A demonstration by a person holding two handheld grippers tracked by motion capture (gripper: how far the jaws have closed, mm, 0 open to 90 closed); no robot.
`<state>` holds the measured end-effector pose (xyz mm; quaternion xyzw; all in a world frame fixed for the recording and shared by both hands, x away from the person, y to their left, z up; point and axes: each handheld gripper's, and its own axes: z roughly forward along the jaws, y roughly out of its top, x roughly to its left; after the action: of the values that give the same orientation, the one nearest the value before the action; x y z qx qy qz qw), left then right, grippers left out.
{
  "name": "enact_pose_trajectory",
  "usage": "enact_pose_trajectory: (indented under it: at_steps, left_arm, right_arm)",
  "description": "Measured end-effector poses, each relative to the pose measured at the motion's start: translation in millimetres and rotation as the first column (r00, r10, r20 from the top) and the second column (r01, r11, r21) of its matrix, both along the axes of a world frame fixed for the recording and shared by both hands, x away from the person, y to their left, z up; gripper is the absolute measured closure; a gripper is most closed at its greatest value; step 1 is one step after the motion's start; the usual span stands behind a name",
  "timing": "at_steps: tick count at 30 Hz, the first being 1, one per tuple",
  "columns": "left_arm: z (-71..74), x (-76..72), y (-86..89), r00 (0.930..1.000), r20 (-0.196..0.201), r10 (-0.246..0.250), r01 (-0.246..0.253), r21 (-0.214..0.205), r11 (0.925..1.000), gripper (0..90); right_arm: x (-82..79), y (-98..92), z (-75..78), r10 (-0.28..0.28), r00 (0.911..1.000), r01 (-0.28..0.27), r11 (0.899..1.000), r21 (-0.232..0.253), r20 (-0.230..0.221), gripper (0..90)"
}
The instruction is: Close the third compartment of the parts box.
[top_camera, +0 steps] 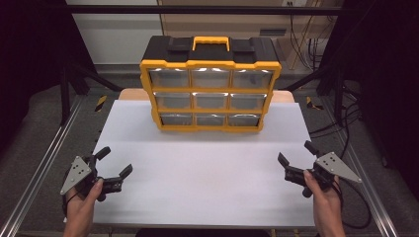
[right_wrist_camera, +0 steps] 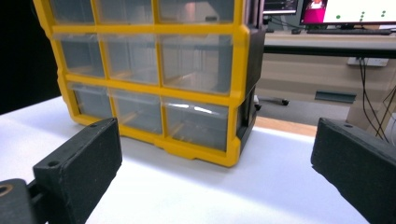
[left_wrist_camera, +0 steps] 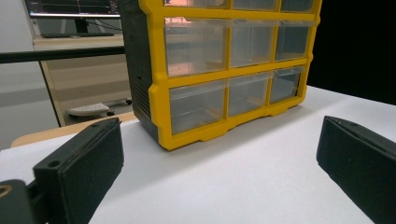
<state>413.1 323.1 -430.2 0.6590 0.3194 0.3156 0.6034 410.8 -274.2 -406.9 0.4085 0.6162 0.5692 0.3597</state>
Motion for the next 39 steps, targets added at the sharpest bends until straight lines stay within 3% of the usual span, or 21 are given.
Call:
enact_pose_trajectory:
  at_steps: [26, 35, 39]
  left_arm:
    - [-2.1, 2.0, -3.9, 0.9999, -0.01, -0.014, 0.014, -0.009, 0.9999, 0.5]
    - [-2.2, 2.7, -5.2, 0.9995, -0.01, -0.03, 0.03, -0.048, 0.9984, 0.5]
    - [-2.6, 4.6, -7.3, 0.999, -0.012, -0.044, 0.043, -0.065, 0.997, 0.5]
  right_arm:
    - [9.6, 24.1, -21.6, 0.054, 0.9979, -0.054, 0.999, 0.005, -0.036, 2.2]
    - [9.3, 30.5, -23.1, 0.072, 0.9969, -0.072, 0.997, 0.012, -0.03, 2.1]
    - [11.9, 37.7, -31.4, 0.1, 0.9937, -0.1, 0.995, -0.003, -0.051, 2.1]
